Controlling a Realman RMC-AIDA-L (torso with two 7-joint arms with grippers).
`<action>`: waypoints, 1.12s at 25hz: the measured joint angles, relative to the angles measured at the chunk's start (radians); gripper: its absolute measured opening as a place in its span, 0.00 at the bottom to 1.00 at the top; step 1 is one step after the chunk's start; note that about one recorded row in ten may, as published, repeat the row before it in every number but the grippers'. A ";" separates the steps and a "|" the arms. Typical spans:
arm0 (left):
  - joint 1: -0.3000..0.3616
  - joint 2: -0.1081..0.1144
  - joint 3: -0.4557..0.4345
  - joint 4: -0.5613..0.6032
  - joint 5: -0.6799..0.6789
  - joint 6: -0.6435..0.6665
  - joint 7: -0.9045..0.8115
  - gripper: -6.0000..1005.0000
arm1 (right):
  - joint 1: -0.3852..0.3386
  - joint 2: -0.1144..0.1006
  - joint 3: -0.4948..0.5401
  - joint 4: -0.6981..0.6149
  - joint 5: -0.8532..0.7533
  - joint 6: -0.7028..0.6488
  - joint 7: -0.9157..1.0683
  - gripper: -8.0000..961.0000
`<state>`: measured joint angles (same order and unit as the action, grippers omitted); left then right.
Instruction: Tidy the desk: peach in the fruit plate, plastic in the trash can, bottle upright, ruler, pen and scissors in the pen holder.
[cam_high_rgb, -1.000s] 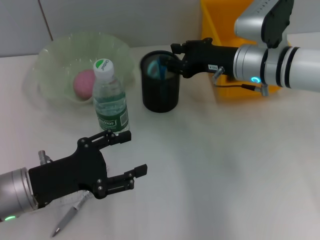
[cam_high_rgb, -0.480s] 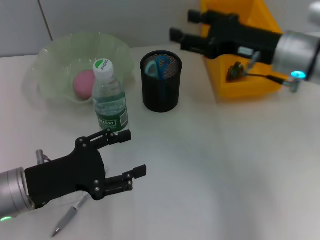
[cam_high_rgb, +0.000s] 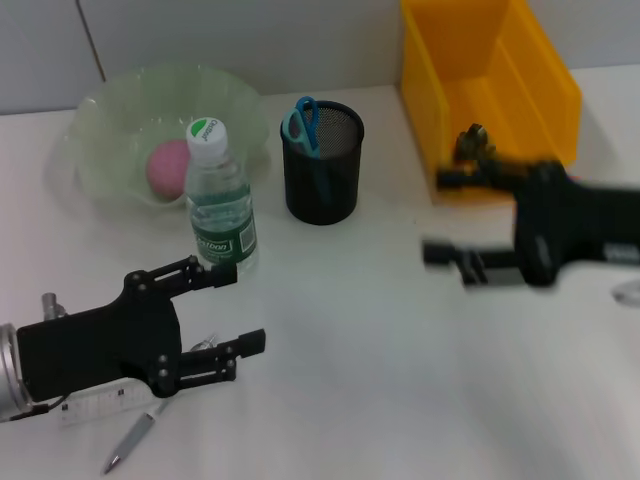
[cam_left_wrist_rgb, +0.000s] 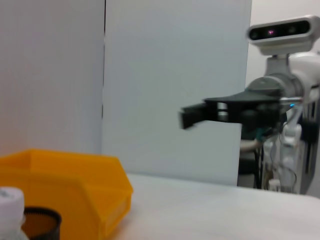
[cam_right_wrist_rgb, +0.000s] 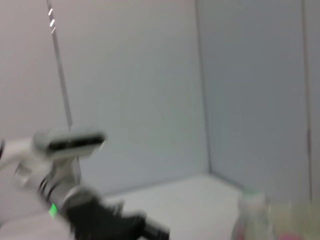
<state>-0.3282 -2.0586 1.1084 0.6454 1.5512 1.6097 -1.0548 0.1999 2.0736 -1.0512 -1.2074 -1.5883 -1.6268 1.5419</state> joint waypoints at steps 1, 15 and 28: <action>0.004 0.000 -0.001 0.028 0.023 -0.004 -0.034 0.78 | -0.008 0.002 0.020 0.006 -0.033 -0.027 -0.007 0.87; 0.002 -0.011 0.230 0.475 0.406 -0.214 -0.552 0.78 | -0.052 -0.023 0.311 0.297 -0.218 -0.185 -0.255 0.87; -0.069 -0.011 0.358 0.601 0.654 -0.214 -0.824 0.78 | -0.038 -0.037 0.331 0.362 -0.261 -0.179 -0.283 0.87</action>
<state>-0.3974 -2.0693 1.4664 1.2464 2.2054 1.3958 -1.8793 0.1616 2.0370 -0.7202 -0.8452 -1.8498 -1.8056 1.2593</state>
